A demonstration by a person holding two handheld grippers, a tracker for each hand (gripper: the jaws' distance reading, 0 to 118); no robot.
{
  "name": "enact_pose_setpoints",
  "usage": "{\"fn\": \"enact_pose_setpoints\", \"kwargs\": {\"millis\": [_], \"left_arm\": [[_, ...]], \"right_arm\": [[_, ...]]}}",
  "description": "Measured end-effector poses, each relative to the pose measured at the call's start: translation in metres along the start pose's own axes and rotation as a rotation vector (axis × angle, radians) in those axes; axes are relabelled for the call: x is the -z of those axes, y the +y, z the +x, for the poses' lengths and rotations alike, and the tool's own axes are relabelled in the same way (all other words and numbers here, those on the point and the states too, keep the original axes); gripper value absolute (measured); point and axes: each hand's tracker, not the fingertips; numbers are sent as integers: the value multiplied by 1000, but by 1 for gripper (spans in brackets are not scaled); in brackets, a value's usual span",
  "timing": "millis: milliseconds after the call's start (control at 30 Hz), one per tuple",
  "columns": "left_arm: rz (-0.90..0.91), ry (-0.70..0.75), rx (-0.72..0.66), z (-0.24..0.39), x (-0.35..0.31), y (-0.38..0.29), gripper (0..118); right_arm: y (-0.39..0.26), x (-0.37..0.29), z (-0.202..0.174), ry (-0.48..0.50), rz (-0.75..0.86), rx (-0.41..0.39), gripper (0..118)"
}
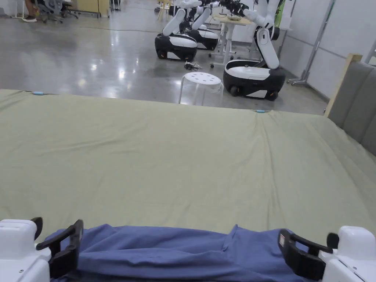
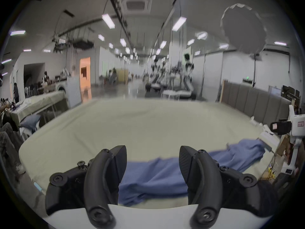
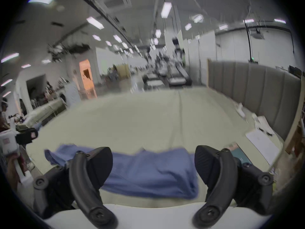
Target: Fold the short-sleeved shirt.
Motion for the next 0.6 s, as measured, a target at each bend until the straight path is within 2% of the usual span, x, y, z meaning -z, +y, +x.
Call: {"fn": "enact_pose_setpoints", "kwargs": {"millis": [100,167,233,300,333,367,433,500,600], "left_arm": [[71,3,26,27,-2,-1,66],[15,5,62,39,12,-8,66],[-19,-13,66,44,22,-14,63],[-22,-9,61,46,25,-18,57],[-34,-20,63,45,25,-18,23],[-52,-33,72,45,25,-19,5],[-82,-71,88,43,23,-21,5],[-83,-39,83,36,21,-23,5],[-112,-15,-4,8,16,-18,5]], "right_arm": [[-2,1,-37,4,159,-34,108],[-10,10,-58,-4,184,-87,101],[-19,16,-73,4,179,-115,67],[-24,20,-83,9,146,-130,48],[-26,22,-86,34,115,-130,13],[-28,20,-88,32,118,-124,11],[-30,17,-89,51,116,-114,10],[-30,17,-88,51,109,-118,9],[-29,15,-88,54,94,-121,9]]}}
